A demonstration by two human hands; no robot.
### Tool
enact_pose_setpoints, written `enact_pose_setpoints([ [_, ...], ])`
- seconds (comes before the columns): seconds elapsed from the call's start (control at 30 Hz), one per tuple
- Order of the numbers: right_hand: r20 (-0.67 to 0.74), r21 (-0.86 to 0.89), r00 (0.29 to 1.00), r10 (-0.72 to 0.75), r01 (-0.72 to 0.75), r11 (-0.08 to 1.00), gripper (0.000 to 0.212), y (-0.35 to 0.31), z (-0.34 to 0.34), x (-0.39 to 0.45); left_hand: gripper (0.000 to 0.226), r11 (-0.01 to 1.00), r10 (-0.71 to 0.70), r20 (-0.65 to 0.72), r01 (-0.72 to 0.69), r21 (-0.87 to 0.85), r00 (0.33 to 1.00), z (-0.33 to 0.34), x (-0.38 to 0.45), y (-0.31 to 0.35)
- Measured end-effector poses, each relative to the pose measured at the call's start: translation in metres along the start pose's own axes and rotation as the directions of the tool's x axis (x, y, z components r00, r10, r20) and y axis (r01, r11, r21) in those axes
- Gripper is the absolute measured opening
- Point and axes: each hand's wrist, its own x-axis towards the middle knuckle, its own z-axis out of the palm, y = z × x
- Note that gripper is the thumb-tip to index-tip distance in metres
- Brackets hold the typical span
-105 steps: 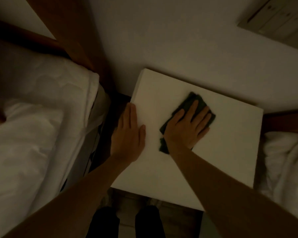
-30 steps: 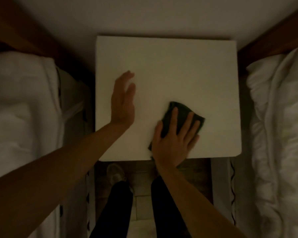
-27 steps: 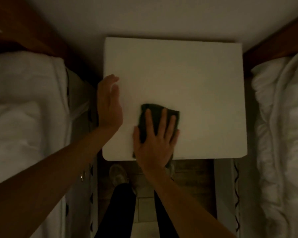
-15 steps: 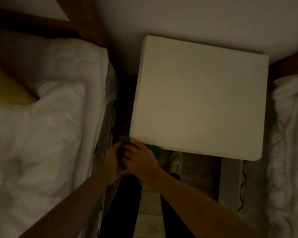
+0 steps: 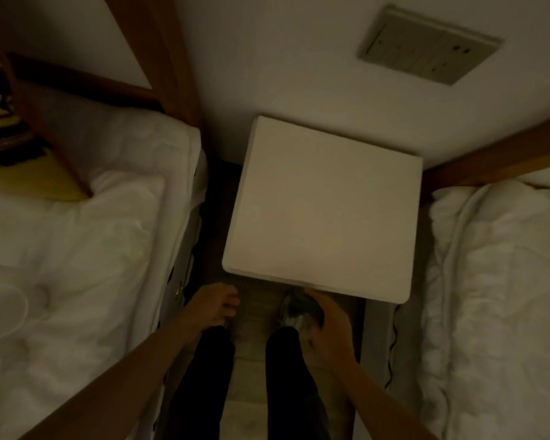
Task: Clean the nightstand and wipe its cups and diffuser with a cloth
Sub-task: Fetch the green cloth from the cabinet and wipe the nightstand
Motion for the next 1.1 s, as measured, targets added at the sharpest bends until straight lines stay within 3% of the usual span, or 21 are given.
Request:
enact_pose_setpoints([
  [0.1,-0.252,0.182,0.957,0.143,-0.098,0.978,0.053,-0.003,-0.027,0.017,0.023,0.977,0.209,-0.133,-0.203,0.059,0.969,0.006,0.002,0.017],
  [0.13,-0.293,0.215,0.937,0.192,-0.132,0.968,0.051,0.001,-0.036,0.026,0.023,0.940,0.330,-0.183,-0.304,0.157,0.926,0.008,0.005,0.022],
  [0.23,-0.355,0.318,0.883,0.308,-0.196,0.928,0.046,0.017,-0.063,0.061,0.019,0.731,0.658,-0.261,-0.517,0.445,0.706,0.015,0.014,0.036],
  [0.33,-0.481,0.197,0.832,0.277,-0.205,0.959,0.047,0.040,-0.084,0.094,0.017,0.540,0.818,-0.219,-0.576,0.614,0.532,0.020,0.035,0.049],
  [0.4,-0.509,0.079,0.832,0.219,-0.208,0.975,0.062,0.060,-0.091,0.107,0.024,0.449,0.865,-0.180,-0.561,0.695,0.469,0.023,0.052,0.057],
  [0.57,-0.431,-0.256,0.900,-0.058,-0.061,0.965,0.069,0.101,-0.093,0.122,0.051,0.370,0.885,-0.103,-0.551,0.748,0.455,0.020,0.088,0.066],
  [0.7,-0.425,-0.409,0.884,-0.195,0.005,0.913,0.062,0.109,-0.072,0.121,0.065,0.369,0.881,-0.045,-0.626,0.687,0.470,0.027,0.108,0.060],
  [0.83,-0.603,-0.370,0.796,-0.061,-0.211,0.905,0.055,0.099,-0.050,0.133,0.064,0.390,0.894,-0.066,-0.700,0.598,0.443,0.034,0.118,0.059],
  [0.93,-0.649,-0.324,0.758,0.063,-0.351,0.878,0.060,0.087,-0.035,0.143,0.065,0.419,0.887,-0.075,-0.728,0.543,0.455,0.032,0.120,0.056],
  [1.03,-0.644,-0.352,0.763,0.053,-0.357,0.865,0.064,0.064,-0.017,0.150,0.066,0.431,0.890,-0.076,-0.774,0.464,0.451,0.036,0.120,0.057],
  [1.1,-0.586,-0.394,0.810,-0.021,-0.263,0.881,0.066,0.039,0.005,0.156,0.066,0.463,0.880,-0.095,-0.796,0.389,0.465,0.034,0.123,0.056],
])
